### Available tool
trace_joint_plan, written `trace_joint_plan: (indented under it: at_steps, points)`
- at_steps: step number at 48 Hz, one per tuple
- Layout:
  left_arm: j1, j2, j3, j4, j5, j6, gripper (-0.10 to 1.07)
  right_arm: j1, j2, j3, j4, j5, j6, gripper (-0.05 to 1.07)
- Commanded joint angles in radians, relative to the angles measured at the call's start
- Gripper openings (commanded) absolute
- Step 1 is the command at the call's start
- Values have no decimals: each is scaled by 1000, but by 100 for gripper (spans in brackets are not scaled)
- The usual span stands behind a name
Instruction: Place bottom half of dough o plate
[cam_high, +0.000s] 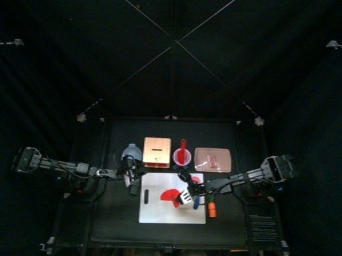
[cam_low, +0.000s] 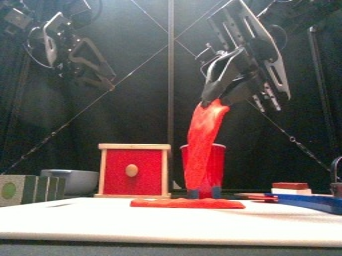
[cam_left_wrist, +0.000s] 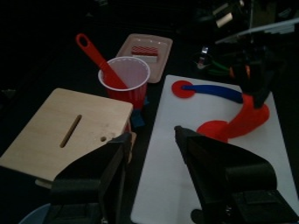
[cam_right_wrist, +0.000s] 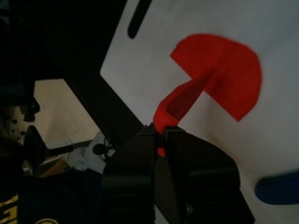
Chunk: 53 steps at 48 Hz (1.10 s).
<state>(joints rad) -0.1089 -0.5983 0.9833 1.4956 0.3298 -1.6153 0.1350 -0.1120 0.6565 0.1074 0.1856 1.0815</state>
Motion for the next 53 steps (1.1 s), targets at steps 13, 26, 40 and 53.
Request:
trace_joint_plan:
  at_steps: [13,26,40,53]
  points:
    - [-2,2,-14,3,6,-2,83,-233,-357,204,-60,89,-11,47]
    - [-2,2,-14,2,6,-2,83,-448,-537,325,-150,206,-11,47]
    - [-2,2,-3,2,6,-2,83,-571,-500,359,-225,221,-14,47]
    - [3,2,8,2,6,-3,83,-598,-486,416,-233,222,-14,47]
